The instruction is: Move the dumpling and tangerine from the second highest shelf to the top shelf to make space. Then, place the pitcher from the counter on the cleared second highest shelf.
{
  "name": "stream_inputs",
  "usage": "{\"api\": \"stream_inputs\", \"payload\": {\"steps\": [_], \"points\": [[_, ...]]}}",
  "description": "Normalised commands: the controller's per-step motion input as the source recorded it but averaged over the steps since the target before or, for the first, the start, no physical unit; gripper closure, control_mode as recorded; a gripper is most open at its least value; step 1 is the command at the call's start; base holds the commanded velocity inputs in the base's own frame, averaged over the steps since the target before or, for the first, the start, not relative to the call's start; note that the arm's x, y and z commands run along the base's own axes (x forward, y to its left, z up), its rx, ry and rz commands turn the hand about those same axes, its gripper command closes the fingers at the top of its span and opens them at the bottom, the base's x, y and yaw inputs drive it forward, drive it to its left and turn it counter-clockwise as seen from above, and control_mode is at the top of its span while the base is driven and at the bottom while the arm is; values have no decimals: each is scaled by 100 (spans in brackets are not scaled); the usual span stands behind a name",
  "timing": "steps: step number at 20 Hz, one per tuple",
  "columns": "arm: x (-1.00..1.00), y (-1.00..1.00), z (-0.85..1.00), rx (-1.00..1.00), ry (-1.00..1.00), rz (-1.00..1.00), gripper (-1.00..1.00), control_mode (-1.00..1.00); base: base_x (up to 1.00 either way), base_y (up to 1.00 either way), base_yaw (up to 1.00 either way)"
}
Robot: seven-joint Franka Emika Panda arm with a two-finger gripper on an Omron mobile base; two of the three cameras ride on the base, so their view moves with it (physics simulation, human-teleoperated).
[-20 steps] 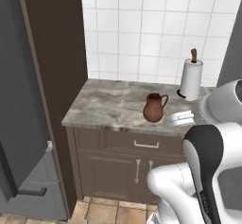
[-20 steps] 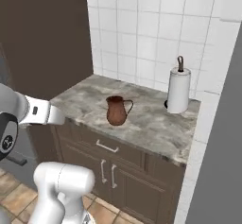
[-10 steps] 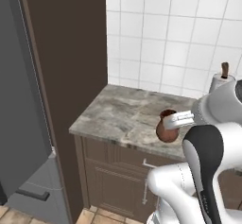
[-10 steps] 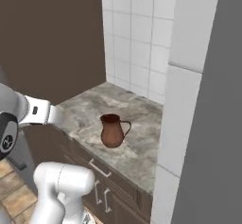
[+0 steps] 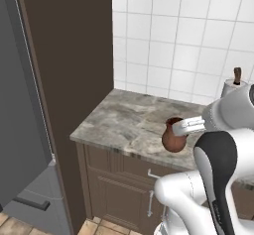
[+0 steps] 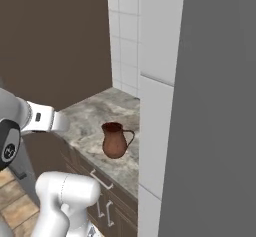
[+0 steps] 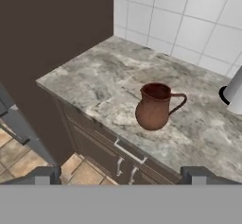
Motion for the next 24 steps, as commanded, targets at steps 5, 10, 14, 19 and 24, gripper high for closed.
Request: {"api": "stream_inputs", "payload": {"steps": [5,10,14,19,24], "points": [[38,-2,0,0,0,3,-100,-100,0,0,0],[77,-15,-5,1,0,19,-100,-100,0,0,0],[43,-28,-15,0,4,33,-100,-100,0,0,0],[16,-25,-39,-11,9,40,-100,-100,0,0,0],[9,-22,-41,-20,17,38,-100,-100,0,0,0]]}}
